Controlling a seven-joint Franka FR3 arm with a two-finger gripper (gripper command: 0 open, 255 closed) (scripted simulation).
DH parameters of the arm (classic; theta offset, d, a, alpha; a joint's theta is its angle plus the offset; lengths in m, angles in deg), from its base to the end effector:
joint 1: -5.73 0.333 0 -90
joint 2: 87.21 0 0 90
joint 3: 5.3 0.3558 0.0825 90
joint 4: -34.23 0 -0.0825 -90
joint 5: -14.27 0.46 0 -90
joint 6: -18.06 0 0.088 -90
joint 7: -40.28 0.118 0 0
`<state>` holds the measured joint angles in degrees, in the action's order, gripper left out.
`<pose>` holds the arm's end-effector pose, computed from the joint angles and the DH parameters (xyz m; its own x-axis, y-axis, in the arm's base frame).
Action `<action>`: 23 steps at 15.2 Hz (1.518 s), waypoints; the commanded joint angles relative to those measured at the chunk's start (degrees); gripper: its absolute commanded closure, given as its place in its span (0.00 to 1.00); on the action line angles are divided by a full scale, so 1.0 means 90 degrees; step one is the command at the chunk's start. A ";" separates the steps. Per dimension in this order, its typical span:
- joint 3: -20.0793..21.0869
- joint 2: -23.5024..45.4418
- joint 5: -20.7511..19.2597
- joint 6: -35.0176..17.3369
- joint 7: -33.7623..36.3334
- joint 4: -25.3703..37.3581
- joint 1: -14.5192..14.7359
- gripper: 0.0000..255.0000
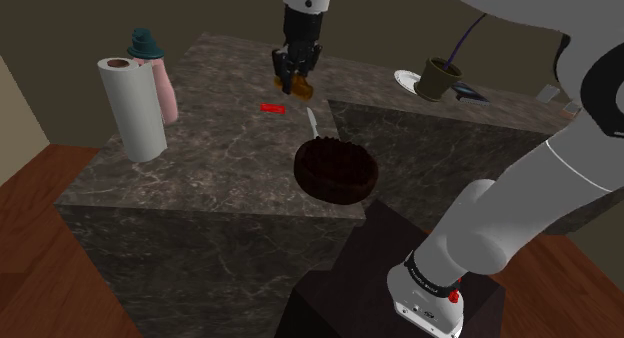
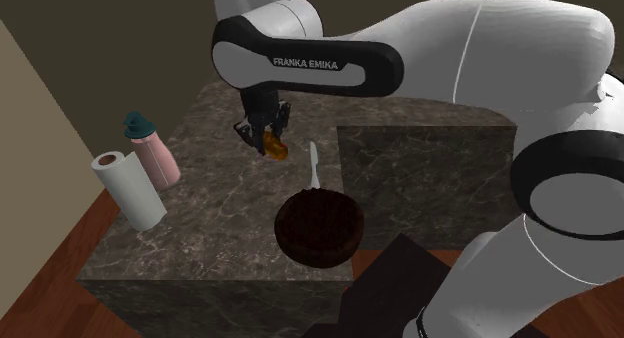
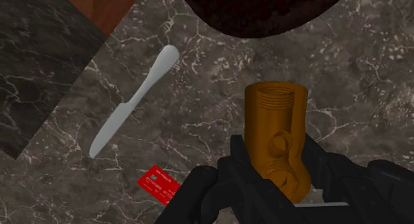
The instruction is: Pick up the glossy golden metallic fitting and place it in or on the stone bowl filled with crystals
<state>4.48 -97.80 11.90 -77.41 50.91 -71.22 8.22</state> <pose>0.5574 0.1242 0.6227 0.9993 0.0304 0.0210 0.0289 -0.9972 0.0697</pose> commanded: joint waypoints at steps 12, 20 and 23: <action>0.0050 -0.3237 0.0524 0.0501 0.0170 -0.2719 0.0384 1.00; 0.0099 -0.3582 0.0605 0.0029 0.0212 -0.3536 0.0456 1.00; 0.0120 -0.3615 0.0625 -0.0215 0.0221 -0.3813 0.0469 1.00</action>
<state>5.63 -130.13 17.53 -78.57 53.01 -104.59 12.44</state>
